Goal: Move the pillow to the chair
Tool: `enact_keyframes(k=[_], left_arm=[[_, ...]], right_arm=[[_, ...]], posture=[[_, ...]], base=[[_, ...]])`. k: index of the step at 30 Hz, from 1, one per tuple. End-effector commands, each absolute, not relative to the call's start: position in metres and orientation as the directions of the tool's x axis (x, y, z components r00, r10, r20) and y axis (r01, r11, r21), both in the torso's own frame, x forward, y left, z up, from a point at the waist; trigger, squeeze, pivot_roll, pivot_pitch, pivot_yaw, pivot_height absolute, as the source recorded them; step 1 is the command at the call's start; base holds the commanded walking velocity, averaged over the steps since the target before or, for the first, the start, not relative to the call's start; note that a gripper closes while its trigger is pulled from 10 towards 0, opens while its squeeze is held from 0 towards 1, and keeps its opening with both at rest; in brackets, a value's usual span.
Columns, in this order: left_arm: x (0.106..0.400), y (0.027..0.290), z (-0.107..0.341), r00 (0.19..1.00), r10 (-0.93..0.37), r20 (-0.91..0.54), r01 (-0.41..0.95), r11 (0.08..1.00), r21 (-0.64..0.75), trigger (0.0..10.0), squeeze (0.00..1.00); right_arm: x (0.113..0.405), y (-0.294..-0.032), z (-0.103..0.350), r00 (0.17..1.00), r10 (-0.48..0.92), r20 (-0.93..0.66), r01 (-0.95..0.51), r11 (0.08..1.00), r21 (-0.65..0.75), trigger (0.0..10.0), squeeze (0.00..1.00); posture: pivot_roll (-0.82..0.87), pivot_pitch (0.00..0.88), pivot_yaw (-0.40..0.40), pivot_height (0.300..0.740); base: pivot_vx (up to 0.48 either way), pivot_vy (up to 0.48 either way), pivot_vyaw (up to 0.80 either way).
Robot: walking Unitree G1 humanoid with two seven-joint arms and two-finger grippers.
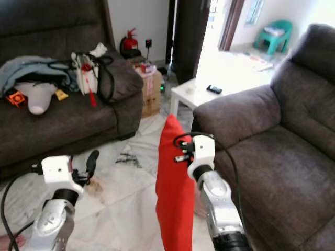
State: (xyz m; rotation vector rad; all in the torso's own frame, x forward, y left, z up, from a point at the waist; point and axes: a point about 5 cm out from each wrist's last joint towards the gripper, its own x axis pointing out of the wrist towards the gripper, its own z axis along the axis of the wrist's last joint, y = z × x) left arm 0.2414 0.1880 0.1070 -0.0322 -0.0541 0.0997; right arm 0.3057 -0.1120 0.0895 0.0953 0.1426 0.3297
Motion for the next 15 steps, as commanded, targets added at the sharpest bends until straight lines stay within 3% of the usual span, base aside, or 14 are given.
enact_keyframes(k=[1, 6, 15], left_arm=[[0.2428, 0.1811, 0.1077, 0.995, 0.085, 0.057, -0.083, 0.996, -0.041, 10.0, 0.0], [0.2431, 0.181, 0.1076, 0.995, 0.085, 0.059, -0.083, 0.996, -0.04, 10.0, 0.0], [0.244, 0.1805, 0.1076, 0.995, 0.081, 0.063, -0.08, 0.996, -0.029, 10.0, 0.0]], right_arm=[[0.3161, -0.1208, 0.1192, 0.953, 0.303, 0.004, -0.302, 0.95, 0.082, 10.0, 0.0], [0.3173, -0.1229, 0.1176, 0.958, 0.288, -0.009, -0.286, 0.955, 0.076, 10.0, 0.0], [0.318, -0.1233, 0.1178, 0.957, 0.289, -0.004, -0.288, 0.954, 0.08, 10.0, 0.0]], posture=[[0.07, 0.0, -0.053, 0.74], [0.07, 0.0, -0.051, 0.74], [0.07, 0.0, -0.05, 0.74]], base=[[0.0, 0.255, 0.0], [0.0, 0.253, 0.0], [0.0, 0.0, 0.0]])
